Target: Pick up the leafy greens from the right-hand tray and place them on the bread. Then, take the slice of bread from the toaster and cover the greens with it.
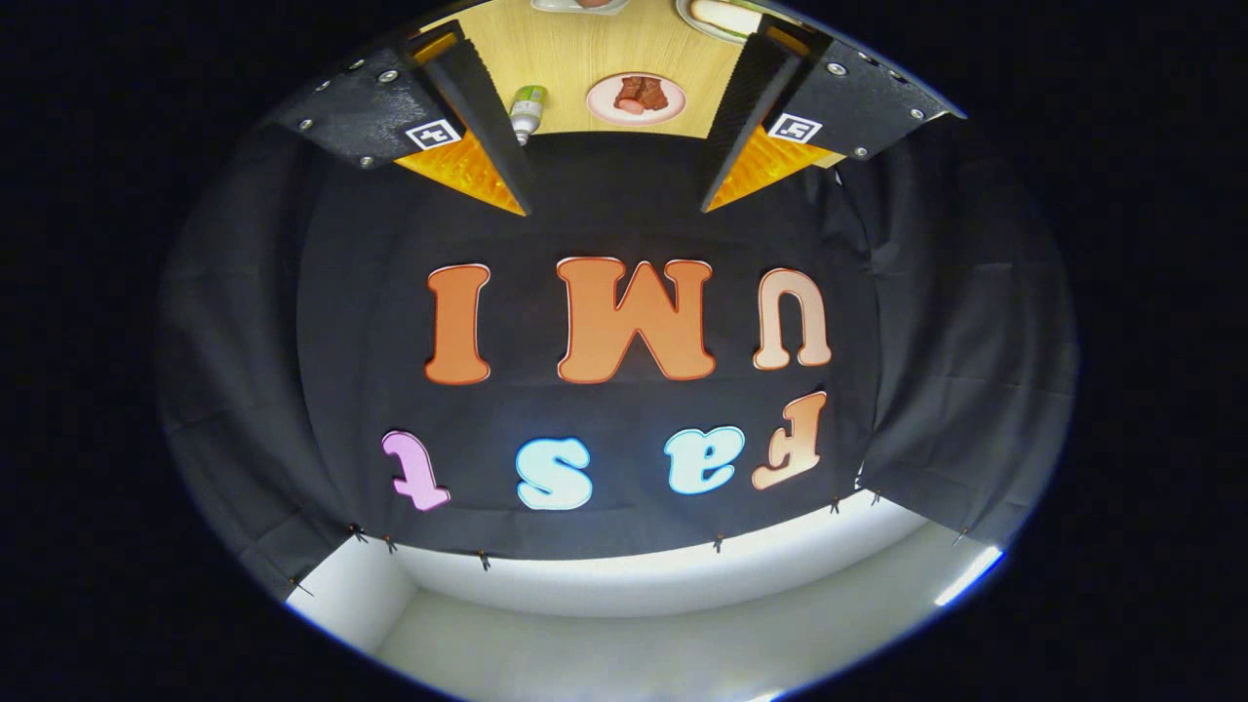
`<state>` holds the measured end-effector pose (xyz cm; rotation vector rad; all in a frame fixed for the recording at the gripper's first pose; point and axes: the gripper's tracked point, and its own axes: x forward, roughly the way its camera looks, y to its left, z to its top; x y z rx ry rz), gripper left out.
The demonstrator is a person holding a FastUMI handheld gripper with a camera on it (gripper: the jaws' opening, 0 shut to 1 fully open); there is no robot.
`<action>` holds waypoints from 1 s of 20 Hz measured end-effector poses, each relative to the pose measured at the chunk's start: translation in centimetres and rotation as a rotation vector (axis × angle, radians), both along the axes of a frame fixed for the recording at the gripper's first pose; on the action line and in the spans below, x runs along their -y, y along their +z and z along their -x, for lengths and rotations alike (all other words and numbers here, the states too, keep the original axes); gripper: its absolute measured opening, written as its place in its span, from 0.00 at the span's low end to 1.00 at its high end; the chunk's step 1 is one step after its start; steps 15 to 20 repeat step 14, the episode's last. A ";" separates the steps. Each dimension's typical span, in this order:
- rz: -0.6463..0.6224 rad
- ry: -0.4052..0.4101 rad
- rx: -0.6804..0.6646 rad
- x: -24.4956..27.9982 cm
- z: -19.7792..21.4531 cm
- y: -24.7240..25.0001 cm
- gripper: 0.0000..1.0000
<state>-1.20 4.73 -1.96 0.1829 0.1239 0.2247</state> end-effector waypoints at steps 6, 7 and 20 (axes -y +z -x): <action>0.036 -0.022 0.083 0.9 0.1 1.6 0.98; 0.042 -0.028 0.080 0.9 0.2 1.6 0.98; 0.052 0.004 0.100 -1.3 0.5 2.5 0.98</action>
